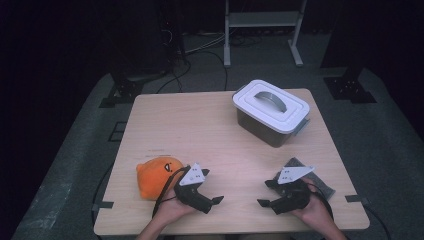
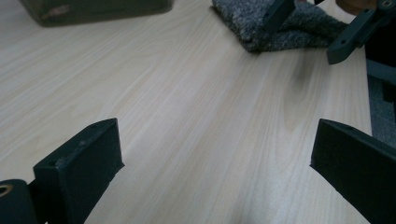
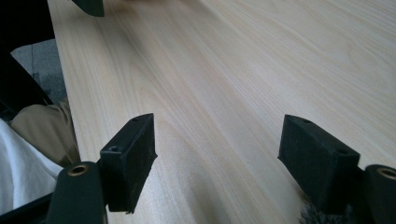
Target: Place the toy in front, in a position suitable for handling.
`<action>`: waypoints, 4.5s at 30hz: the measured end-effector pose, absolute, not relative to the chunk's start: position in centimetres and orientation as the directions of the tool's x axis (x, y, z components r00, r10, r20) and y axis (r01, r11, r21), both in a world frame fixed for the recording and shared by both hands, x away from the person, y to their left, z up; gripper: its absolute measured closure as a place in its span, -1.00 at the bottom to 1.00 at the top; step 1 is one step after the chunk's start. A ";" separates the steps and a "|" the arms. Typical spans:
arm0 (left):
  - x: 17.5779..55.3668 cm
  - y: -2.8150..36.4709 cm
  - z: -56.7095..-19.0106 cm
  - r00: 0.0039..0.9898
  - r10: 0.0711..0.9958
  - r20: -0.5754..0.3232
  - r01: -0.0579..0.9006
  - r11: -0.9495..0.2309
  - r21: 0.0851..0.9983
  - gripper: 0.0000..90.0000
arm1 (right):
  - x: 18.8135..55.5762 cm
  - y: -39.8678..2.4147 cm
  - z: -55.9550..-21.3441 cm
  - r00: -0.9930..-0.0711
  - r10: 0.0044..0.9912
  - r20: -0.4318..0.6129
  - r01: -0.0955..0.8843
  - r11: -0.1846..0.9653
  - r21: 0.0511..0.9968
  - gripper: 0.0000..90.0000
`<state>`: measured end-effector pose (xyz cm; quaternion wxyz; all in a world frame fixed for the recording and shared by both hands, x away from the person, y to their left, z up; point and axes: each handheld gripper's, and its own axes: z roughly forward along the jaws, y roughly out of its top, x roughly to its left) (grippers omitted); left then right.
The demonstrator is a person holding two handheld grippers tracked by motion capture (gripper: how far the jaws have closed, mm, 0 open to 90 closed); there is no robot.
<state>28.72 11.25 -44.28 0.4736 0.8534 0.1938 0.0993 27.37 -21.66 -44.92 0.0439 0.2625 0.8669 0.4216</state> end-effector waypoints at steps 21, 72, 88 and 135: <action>28.7 16.0 -39.2 0.868 0.493 0.065 0.169 -0.416 0.894 -0.97 | 27.0 -21.6 -44.7 -0.861 0.490 0.136 0.410 0.510 0.757 -0.43; 30.9 27.7 -41.8 0.785 0.618 -0.040 0.342 -0.378 0.860 -0.67 | 27.3 -21.0 -44.6 -0.879 0.459 0.131 0.388 0.528 0.755 -0.43; 31.6 28.1 -43.3 0.776 0.626 -0.072 0.394 -0.393 0.831 -0.02 | 27.0 -21.0 -44.5 -0.878 0.461 0.129 0.388 0.526 0.757 -0.41; 30.7 21.3 -38.9 0.864 0.503 0.012 0.211 -0.384 0.899 0.42 | 27.2 -23.4 -43.6 -0.857 0.498 0.132 0.404 0.490 0.773 -0.35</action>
